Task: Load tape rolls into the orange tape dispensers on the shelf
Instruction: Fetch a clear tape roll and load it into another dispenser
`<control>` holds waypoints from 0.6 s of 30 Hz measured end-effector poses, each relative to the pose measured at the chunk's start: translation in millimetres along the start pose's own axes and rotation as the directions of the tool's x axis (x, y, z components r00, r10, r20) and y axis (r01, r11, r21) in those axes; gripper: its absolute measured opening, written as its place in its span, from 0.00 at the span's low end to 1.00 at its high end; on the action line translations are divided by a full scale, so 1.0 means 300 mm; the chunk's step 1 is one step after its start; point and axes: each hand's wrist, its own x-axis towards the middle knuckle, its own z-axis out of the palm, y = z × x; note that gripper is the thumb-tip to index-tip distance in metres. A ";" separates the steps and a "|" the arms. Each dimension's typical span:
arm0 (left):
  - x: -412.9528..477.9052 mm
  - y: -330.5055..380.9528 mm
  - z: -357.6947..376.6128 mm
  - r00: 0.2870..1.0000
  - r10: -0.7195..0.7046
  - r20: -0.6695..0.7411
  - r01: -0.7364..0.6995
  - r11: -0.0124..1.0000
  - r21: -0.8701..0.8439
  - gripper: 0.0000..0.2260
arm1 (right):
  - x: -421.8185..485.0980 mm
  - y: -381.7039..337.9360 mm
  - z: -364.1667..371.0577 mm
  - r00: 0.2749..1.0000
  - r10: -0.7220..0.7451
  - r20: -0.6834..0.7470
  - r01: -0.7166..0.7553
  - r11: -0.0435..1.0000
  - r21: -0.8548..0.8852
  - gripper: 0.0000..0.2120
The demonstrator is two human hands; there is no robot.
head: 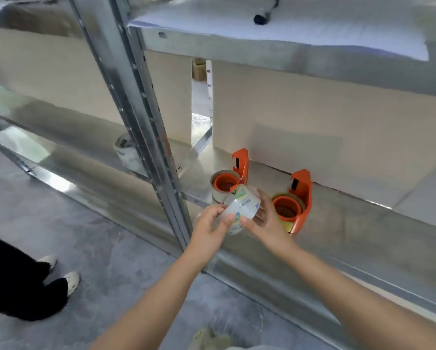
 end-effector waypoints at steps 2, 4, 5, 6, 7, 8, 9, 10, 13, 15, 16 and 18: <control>0.035 0.011 -0.024 0.995 0.047 0.086 -0.045 0.999 -0.017 0.10 | 0.001 -0.005 0.019 0.995 -0.007 -0.101 0.006 1.000 -0.012 0.41; 0.070 0.042 -0.026 0.985 0.074 0.155 -0.063 0.995 -0.074 0.08 | -0.004 -0.029 0.016 0.976 -0.034 -0.217 0.028 0.999 -0.032 0.35; 0.089 0.061 -0.015 0.976 0.111 0.187 -0.093 0.991 -0.099 0.08 | -0.007 -0.044 0.005 0.960 -0.047 -0.276 0.040 0.999 -0.031 0.33; 0.107 0.081 0.005 0.964 0.157 0.216 -0.135 0.984 -0.114 0.07 | -0.015 -0.059 -0.015 0.941 -0.055 -0.333 0.051 0.998 -0.021 0.32; 0.124 0.101 0.032 0.949 0.200 0.243 -0.175 0.977 -0.120 0.06 | -0.025 -0.071 -0.041 0.922 -0.060 -0.382 0.065 0.998 0.000 0.31; 0.138 0.123 0.062 0.935 0.236 0.265 -0.212 0.970 -0.116 0.06 | -0.038 -0.079 -0.073 0.904 -0.064 -0.423 0.077 0.997 0.014 0.31; 0.151 0.142 0.094 0.920 0.274 0.281 -0.252 0.961 -0.113 0.07 | -0.056 -0.086 -0.108 0.887 -0.063 -0.457 0.080 0.997 0.018 0.31; 0.163 0.158 0.130 0.902 0.313 0.296 -0.294 0.950 -0.110 0.08 | -0.076 -0.095 -0.148 0.872 -0.054 -0.486 0.067 0.998 0.010 0.31; 0.187 0.199 0.251 0.841 0.379 0.385 -0.387 0.920 -0.059 0.14 | -0.139 -0.105 -0.278 0.843 -0.016 -0.537 0.006 1.000 -0.021 0.35; 0.193 0.224 0.330 0.795 0.403 0.453 -0.457 0.889 0.011 0.16 | -0.182 -0.094 -0.364 0.825 0.000 -0.566 -0.046 0.997 -0.067 0.40; 0.193 0.234 0.368 0.764 0.426 0.485 -0.507 0.861 0.042 0.15 | -0.206 -0.087 -0.402 0.817 0.011 -0.576 -0.083 0.992 -0.098 0.41; 0.186 0.245 0.435 0.679 0.474 0.561 -0.622 0.777 0.096 0.12 | -0.250 -0.070 -0.458 0.821 0.033 -0.570 -0.149 0.976 -0.158 0.41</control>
